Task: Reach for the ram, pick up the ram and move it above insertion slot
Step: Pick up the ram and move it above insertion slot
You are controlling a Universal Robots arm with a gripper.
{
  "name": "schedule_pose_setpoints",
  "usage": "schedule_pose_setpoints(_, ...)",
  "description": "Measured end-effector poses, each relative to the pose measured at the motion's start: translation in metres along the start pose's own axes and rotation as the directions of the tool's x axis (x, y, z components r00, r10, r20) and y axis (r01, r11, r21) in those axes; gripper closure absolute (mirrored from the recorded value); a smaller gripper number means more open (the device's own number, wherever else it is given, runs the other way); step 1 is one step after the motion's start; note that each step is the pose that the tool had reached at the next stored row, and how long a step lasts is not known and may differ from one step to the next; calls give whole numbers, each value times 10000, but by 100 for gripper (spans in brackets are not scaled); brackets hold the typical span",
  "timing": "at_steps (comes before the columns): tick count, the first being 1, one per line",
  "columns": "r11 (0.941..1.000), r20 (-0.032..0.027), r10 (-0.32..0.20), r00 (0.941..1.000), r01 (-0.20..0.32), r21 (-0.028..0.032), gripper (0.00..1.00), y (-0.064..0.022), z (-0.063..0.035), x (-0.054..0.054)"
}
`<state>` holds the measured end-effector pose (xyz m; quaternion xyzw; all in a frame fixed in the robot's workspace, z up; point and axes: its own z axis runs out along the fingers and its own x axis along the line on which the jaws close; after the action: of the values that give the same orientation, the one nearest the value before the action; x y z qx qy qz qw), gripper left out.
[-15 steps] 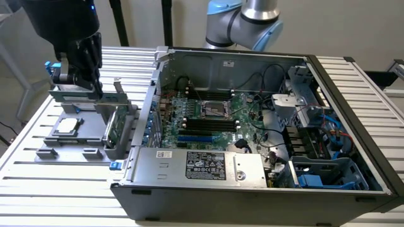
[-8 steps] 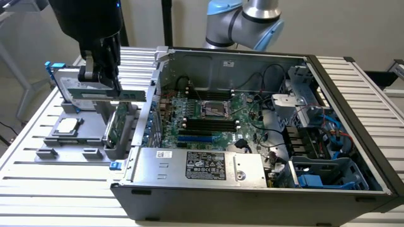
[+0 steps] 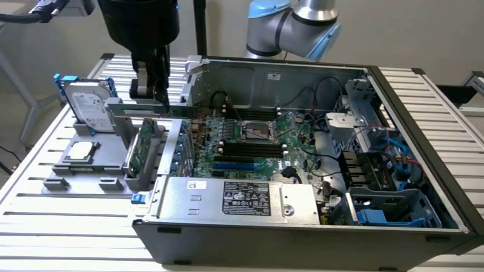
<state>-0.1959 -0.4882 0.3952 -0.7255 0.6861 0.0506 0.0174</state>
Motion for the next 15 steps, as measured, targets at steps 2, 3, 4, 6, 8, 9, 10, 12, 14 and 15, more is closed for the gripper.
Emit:
schedule_pose_setpoints(2, 10000, 51, -3, 10000, 3, 4, 87, -92, -4, 5)
schedule_pose_setpoints(3, 10000, 64, -2, 10000, 2, 4, 87, -137, -7, 7)
schedule_pose_setpoints(4, 10000, 78, -4, 10000, 4, 5, 87, -182, -9, 10)
schedule_pose_setpoints(6, 10000, 97, -6, 10000, 6, 6, 87, -272, -13, 15)
schedule_pose_setpoints(8, 10000, 112, -6, 9999, 5, 7, 87, -363, -16, 20)
schedule_pose_setpoints(9, 10000, 114, -7, 9999, 7, 6, 87, -408, -17, 22)
schedule_pose_setpoints(10, 10000, 116, -6, 9999, 6, 7, 87, -457, -17, 25)
schedule_pose_setpoints(12, 10000, 117, -5, 9999, 5, 7, 87, -545, -17, 30)
schedule_pose_setpoints(14, 10000, 117, -6, 9999, 6, 7, 87, -637, -12, 33)
schedule_pose_setpoints(15, 10000, 117, -5, 9999, 5, 7, 87, -682, -8, 35)
